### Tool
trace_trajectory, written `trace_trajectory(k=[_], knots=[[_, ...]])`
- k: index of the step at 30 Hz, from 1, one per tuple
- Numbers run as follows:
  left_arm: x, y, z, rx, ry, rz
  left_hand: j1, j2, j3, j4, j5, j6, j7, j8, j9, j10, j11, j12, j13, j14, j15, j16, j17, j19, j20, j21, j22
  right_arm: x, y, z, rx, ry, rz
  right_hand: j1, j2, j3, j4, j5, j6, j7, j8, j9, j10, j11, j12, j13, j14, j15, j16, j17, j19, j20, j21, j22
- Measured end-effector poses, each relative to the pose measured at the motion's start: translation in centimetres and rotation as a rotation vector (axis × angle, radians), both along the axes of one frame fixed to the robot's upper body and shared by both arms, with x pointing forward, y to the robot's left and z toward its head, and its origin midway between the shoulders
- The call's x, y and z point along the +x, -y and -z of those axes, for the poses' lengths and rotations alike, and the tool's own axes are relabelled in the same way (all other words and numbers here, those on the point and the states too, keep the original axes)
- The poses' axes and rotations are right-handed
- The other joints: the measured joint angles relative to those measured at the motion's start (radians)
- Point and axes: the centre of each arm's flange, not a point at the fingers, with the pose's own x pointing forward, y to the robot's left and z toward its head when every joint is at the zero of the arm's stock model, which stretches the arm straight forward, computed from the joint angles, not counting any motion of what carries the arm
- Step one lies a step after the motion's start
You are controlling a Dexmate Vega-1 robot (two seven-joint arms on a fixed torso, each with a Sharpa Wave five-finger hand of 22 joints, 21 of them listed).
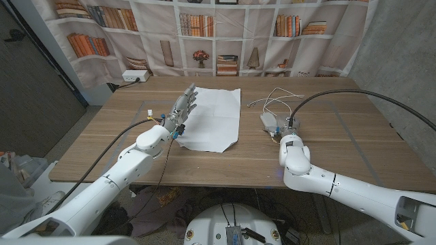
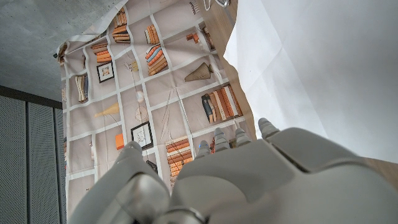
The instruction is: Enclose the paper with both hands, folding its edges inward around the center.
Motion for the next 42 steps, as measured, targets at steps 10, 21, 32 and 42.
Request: trace_trajectory(k=[10, 21, 32, 42], knots=[[0.13, -0.12, 0.01, 0.000, 0.000, 0.000, 0.000, 0.000, 0.000, 0.000, 0.000, 0.000, 0.000, 0.000, 0.000, 0.000, 0.000, 0.000, 0.000, 0.000, 0.000, 0.000, 0.000, 0.000, 0.000, 0.000, 0.000, 0.14, -0.50, 0.12, -0.008, -0.003, 0.006, 0.160, 0.037, 0.088, -0.027, 0.024, -0.009, -0.027, -0.009, 0.012, 0.034, -0.041, 0.028, 0.019, 0.136, -0.093, 0.047, 0.008, 0.097, -0.042, 0.065, 0.014], [0.23, -0.29, 0.12, -0.005, 0.000, 0.003, 0.000, 0.000, -0.004, -0.004, 0.000, 0.000, 0.000, 0.000, 0.000, 0.000, 0.000, 0.000, 0.000, 0.000, 0.000, 0.000, 0.000, 0.000, 0.000, 0.000, 0.000, 0.12, -0.70, 0.17, 0.006, 0.019, 0.007, 0.366, 0.040, 0.149, 0.000, 0.054, 0.011, -0.043, -0.004, 0.022, 0.089, -0.097, 0.069, 0.028, 0.253, -0.177, 0.103, 0.033, 0.197, -0.127, 0.150, 0.041], [0.34, -0.42, 0.27, -0.010, 0.000, 0.003, 0.000, 0.000, -0.007, -0.002, 0.000, 0.000, 0.000, 0.000, 0.000, 0.000, 0.000, 0.000, 0.000, 0.000, 0.000, 0.000, 0.000, 0.000, 0.000, 0.000, 0.000, 0.15, -0.38, 0.26, 0.029, 0.044, 0.011, 0.397, 0.008, 0.188, 0.040, 0.066, 0.039, -0.083, 0.017, 0.033, 0.175, -0.128, 0.086, 0.002, 0.364, -0.158, 0.144, 0.029, 0.291, -0.198, 0.231, 0.043], [0.49, -0.44, 0.21, -0.013, 0.002, 0.004, 0.000, 0.000, -0.007, -0.001, 0.000, 0.000, 0.000, 0.006, 0.000, 0.005, 0.005, 0.000, 0.000, 0.000, 0.000, 0.000, 0.000, 0.000, 0.000, 0.000, 0.000, 0.10, 0.07, 0.13, 0.049, 0.109, 0.004, 0.430, -0.024, 0.193, 0.045, 0.066, 0.066, -0.109, 0.028, 0.042, 0.242, -0.135, 0.089, -0.039, 0.449, -0.133, 0.175, 0.032, 0.345, -0.204, 0.320, 0.053]])
